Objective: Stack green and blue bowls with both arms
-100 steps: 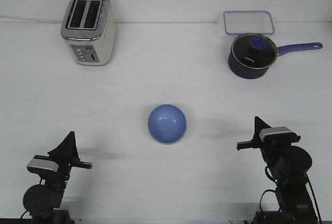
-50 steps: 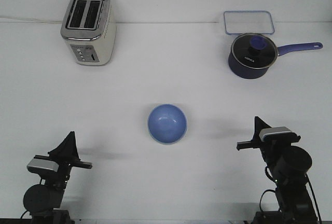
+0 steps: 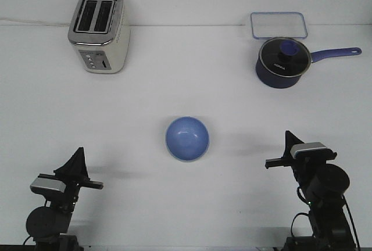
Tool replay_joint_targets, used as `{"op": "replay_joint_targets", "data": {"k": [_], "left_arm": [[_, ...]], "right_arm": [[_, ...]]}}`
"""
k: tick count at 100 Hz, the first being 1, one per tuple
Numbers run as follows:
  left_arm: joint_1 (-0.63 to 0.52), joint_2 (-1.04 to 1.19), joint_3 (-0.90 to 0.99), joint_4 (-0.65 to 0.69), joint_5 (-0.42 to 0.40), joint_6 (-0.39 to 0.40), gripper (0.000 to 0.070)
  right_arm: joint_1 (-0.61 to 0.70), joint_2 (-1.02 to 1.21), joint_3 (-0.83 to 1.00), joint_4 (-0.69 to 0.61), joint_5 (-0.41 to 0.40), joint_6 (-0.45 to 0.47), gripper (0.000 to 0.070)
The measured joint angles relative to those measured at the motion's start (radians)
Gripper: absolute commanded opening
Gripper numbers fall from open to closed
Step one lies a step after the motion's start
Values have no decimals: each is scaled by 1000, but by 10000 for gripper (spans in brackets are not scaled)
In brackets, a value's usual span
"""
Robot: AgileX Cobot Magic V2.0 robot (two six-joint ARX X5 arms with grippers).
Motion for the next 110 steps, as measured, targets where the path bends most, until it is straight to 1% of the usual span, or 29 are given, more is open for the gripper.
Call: {"op": "replay_joint_targets", "data": {"k": [17, 26, 41, 56, 73, 85, 110], "left_arm": [[0, 0, 0, 0, 0, 0, 10], [0, 0, 0, 0, 0, 0, 10], [0, 0, 0, 0, 0, 0, 10], [0, 0, 0, 0, 0, 0, 10], [0, 0, 0, 0, 0, 0, 10], [0, 0, 0, -1, 0, 0, 10], [0, 0, 0, -1, 0, 0, 10]], "right_arm": [[-1, -76, -10, 7, 0, 0, 0], [-3, -142, -51, 25, 0, 0, 0], [-6, -271, -183, 126, 4, 0, 0], [-6, -407, -286, 146, 56, 0, 0], [-6, -536, -330, 136, 134, 0, 0], [-6, -541, -333, 139, 148, 0, 0], [-6, -541, -371, 140, 146, 6, 0]]}}
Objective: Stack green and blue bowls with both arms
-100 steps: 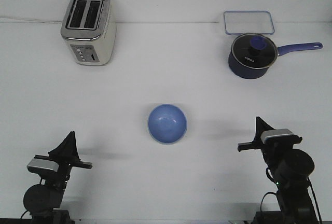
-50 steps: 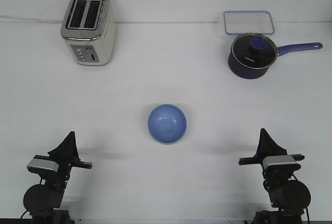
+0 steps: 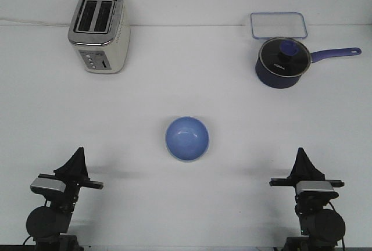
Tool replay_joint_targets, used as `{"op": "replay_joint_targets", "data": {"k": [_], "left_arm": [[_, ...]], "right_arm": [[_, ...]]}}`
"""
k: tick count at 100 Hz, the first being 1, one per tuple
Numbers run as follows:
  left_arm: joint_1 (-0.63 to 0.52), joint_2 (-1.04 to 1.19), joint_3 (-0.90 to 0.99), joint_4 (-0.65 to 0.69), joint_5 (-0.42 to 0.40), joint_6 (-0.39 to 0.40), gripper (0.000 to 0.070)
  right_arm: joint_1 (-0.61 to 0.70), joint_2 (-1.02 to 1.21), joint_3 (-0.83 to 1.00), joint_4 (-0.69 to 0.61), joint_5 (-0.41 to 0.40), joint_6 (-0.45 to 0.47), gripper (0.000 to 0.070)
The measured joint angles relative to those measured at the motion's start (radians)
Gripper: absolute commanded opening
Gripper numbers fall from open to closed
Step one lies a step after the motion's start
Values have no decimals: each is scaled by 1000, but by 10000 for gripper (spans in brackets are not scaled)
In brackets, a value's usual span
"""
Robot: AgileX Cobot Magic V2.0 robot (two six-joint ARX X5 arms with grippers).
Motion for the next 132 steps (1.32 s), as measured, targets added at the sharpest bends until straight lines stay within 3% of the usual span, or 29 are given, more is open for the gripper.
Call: {"op": "replay_joint_targets", "data": {"k": [132], "left_arm": [[0, 0, 0, 0, 0, 0, 10]], "right_arm": [[0, 0, -73, 39, -1, 13, 0]]}}
